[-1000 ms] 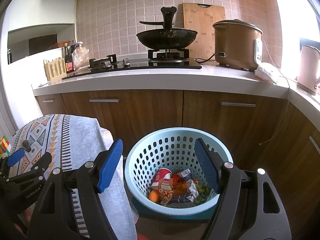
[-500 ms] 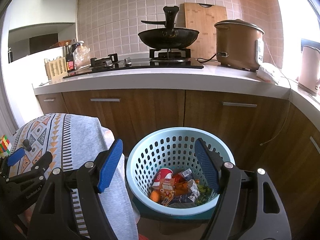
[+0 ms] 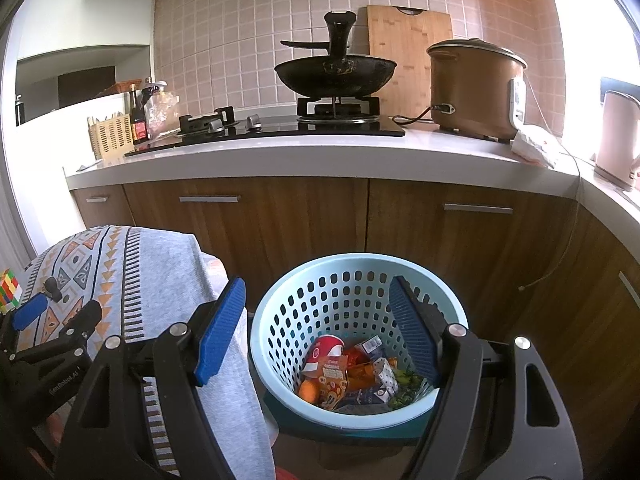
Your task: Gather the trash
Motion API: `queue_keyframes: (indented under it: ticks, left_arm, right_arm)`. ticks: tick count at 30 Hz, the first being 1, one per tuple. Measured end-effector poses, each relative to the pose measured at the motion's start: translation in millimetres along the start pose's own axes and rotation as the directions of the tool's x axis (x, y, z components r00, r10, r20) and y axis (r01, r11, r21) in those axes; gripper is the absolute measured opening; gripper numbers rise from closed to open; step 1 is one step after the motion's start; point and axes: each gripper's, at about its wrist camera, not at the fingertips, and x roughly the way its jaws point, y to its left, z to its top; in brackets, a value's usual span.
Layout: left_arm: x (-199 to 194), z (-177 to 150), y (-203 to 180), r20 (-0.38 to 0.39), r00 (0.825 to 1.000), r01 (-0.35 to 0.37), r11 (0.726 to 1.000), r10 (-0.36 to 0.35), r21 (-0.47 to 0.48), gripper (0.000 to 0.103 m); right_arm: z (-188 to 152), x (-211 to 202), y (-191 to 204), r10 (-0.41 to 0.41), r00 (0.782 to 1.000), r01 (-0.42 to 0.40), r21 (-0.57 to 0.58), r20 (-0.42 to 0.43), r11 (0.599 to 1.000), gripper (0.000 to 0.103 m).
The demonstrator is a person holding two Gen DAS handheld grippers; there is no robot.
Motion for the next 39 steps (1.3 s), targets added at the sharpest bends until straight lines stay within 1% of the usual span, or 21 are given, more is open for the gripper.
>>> queue_keyframes:
  ticks: [15,24,27,30,32,33,34,37,39]
  left_arm:
    - [0.5,-0.4,0.8,0.001,1.0,-0.001,1.0,0.001,0.001,0.092]
    - [-4.3,3.2,-3.4,0.016,0.999,-0.035,0.999,0.035,0.001,0.092]
    - [-12.6,8.1,-5.3,0.041,0.998,-0.046,0.999,0.046,-0.003,0.092]
    - [-23.3,12.2,-7.0,0.058,0.998,-0.031,1.0,0.032,-0.004,0.092]
    - [-30.4,13.1,-9.0,0.066,0.997,-0.037,0.999,0.036,0.006,0.091]
    - [-32.9,13.3,-9.2,0.064,0.998,-0.026,1.0,0.026,0.01,0.091]
    - [-36.2,13.2,-9.7,0.054,0.999,-0.002,1.0,0.0,0.019,0.091]
    - [-42.0,12.1,-10.3,0.03,0.999,0.025,0.999,-0.026,0.035,0.091]
    - [-45.7,10.6,-9.2,0.027,0.999,0.018,0.999,-0.019,0.034,0.091]
  right_arm:
    - [-1.7,1.1,-1.5,-0.003,1.0,0.003,0.001,-0.002,1.0,0.07]
    - [-1.0,-4.6,-4.4,-0.004,1.0,0.004,0.005,0.011,1.0,0.07]
    - [1.6,-12.2,-8.3,-0.008,1.0,0.007,0.01,0.029,1.0,0.07]
    - [3.6,-19.9,-11.2,-0.011,0.999,0.011,0.016,0.042,1.0,0.07]
    - [5.6,-24.2,-12.4,-0.012,0.999,0.011,0.019,0.045,1.0,0.07]
    - [6.1,-26.2,-12.6,-0.014,0.999,0.013,0.019,0.048,1.0,0.07]
    - [6.3,-28.4,-12.6,-0.017,0.999,0.016,0.018,0.05,1.0,0.07]
    - [7.4,-33.2,-12.3,-0.029,0.998,0.028,0.019,0.05,0.999,0.07]
    - [8.1,-35.2,-11.5,-0.038,0.998,0.038,0.02,0.046,0.999,0.07]
